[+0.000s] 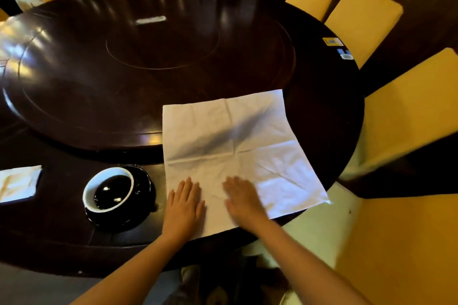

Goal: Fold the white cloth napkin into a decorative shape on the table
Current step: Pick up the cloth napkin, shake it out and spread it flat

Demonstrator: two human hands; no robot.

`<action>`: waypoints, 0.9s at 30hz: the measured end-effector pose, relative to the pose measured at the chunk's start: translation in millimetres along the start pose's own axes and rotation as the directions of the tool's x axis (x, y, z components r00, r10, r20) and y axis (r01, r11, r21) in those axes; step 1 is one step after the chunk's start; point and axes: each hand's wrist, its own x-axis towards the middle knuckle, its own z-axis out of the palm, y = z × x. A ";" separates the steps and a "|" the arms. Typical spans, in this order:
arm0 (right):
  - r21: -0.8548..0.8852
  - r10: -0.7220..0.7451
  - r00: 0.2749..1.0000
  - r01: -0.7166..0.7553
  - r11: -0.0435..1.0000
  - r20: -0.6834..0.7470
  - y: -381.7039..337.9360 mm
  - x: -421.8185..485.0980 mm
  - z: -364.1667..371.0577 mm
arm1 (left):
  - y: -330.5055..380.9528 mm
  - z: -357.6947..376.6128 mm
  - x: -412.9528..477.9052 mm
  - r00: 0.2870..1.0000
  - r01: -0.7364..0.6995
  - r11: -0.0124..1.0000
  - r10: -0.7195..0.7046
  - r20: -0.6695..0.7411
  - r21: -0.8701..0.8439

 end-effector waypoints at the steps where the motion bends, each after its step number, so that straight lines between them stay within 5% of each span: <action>1: -0.048 -0.042 0.999 0.044 0.998 0.031 -18.7 0.8 11.1 | -2.3 8.8 -4.3 1.000 0.027 0.999 -0.028 0.005 0.037; 5: -0.107 -0.055 0.998 0.058 0.993 0.027 -4.1 -4.6 20.6 | -7.4 18.5 -13.6 0.997 0.056 0.996 -0.059 0.046 0.065; 12: -0.160 0.242 0.964 -0.258 0.953 -0.109 120.2 -0.6 -22.7 | -9.0 23.1 -14.1 0.998 0.043 0.995 -0.046 0.033 0.085; 18: -0.066 0.485 0.861 -0.499 0.864 -0.153 132.4 24.5 -39.6 | -5.2 18.6 -10.0 0.996 0.062 0.996 -0.065 0.052 0.058; 27: 0.085 0.047 0.988 -0.035 0.996 -0.150 3.2 129.7 -59.6 | 51.2 -62.7 141.8 0.990 0.076 0.966 -0.103 -0.096 -0.248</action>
